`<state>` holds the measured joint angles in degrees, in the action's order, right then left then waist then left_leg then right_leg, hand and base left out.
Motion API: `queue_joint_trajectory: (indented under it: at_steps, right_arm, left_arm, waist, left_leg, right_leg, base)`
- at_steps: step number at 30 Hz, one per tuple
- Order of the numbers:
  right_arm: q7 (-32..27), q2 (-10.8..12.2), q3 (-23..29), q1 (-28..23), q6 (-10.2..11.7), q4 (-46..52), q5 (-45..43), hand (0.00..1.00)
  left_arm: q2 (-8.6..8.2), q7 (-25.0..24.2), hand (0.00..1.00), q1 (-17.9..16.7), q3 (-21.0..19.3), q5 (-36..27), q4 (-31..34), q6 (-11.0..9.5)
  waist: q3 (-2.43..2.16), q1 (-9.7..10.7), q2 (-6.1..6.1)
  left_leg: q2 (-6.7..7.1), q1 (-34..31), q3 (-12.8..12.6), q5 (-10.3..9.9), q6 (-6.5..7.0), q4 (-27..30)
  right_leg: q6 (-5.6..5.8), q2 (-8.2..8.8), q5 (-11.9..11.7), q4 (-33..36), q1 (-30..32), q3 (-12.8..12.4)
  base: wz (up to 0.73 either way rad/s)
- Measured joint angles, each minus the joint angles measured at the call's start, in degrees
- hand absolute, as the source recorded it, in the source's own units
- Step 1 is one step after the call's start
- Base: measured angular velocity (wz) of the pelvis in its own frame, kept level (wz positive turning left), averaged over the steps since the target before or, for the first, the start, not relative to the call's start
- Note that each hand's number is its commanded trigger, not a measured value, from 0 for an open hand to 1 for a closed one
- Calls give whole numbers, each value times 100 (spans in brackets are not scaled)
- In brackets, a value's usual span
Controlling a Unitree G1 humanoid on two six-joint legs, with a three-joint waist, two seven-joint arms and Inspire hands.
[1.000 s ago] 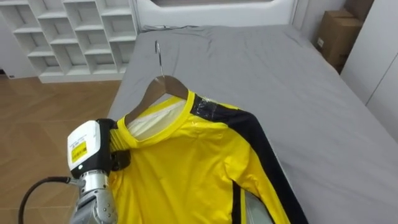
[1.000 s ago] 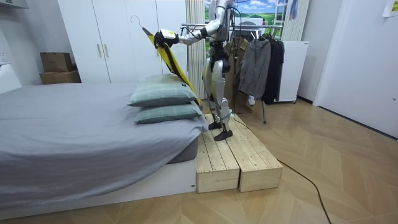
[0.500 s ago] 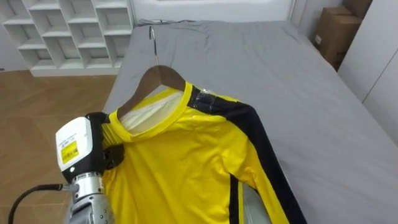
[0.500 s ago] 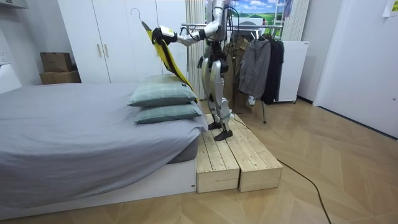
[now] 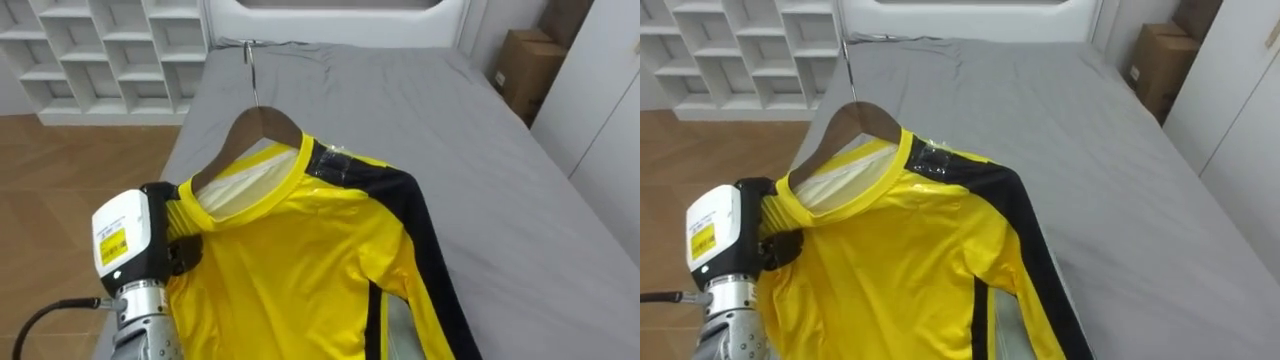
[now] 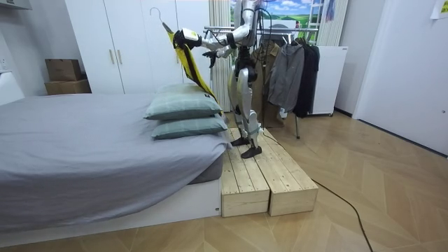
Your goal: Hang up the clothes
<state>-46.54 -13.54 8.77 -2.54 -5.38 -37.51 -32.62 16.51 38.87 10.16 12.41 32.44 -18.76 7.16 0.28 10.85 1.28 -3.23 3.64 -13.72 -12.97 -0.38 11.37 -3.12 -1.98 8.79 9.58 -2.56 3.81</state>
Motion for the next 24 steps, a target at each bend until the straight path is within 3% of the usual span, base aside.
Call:
queue_joint_trajectory:
  at_steps: [6, 13, 18, 24]
  right_arm:
    - [-31, 6, -404, 81, 37, 1220, -883, 0]
    - [57, 12, -812, 95, 30, 1896, -1315, 0]
    - [475, 11, -1284, 213, -43, 2251, -1341, 0]
    - [876, 15, -1442, 240, -42, 2557, -1511, 0]
  left_arm:
    - [-30, -120, 100, -49, 189, 154, 196, -6]
    - [-31, -303, 100, -69, 196, 214, 195, 0]
    - [-128, -304, 100, -74, 211, 213, 190, 0]
    - [-206, -303, 100, -122, 214, 214, 191, 0]
  waist:
    - [-20, -46, -61]
    - [-17, -88, -98]
    - [5, -228, -144]
    - [4, -337, -161]
  left_leg:
    - [-9, 93, -61, 2, -1, -28]
    - [-12, 112, -118, 1, -1, -45]
    - [-16, 153, -186, 1, -1, -71]
    - [-13, 145, -185, 1, -1, -72]
  right_leg:
    - [-1, -5, -1, 21, -58, -60]
    - [0, -8, -1, 43, -29, -94]
    - [0, -18, -1, 45, -18, -206]
    - [1, -14, -2, 45, -20, -195]
  base:
    - [-4]
    - [-6]
    - [-9]
    - [1]
